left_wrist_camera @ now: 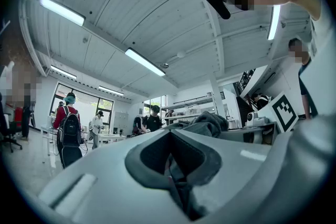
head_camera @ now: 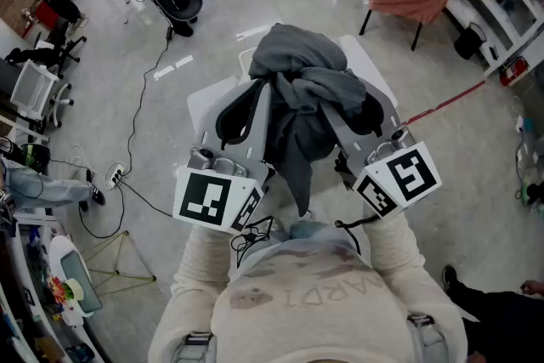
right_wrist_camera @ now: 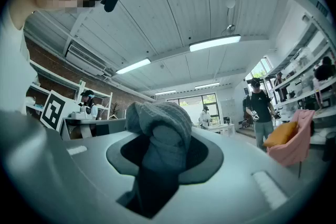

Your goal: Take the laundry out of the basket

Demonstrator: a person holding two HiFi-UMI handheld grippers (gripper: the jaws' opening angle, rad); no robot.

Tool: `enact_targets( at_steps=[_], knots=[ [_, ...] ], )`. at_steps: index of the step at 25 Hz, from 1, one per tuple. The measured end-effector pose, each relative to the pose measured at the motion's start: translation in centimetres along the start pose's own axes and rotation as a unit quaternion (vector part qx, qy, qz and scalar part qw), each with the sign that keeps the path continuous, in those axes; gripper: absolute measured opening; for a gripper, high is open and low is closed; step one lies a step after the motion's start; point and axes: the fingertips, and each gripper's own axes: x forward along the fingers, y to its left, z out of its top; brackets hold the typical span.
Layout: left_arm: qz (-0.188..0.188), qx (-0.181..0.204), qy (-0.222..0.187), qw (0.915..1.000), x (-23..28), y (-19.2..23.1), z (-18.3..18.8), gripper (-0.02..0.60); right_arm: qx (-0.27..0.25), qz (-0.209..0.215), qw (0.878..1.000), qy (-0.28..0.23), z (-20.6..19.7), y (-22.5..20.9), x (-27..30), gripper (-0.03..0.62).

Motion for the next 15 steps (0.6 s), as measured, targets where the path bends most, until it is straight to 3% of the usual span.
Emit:
enact_targets(
  at_steps=[15],
  knots=[
    [-0.016, 0.0, -0.007, 0.9998, -3.3, 0.9, 1.0, 0.0, -0.004, -0.01, 1.0, -0.013, 0.6, 3.9, -0.2, 0.164]
  ],
)
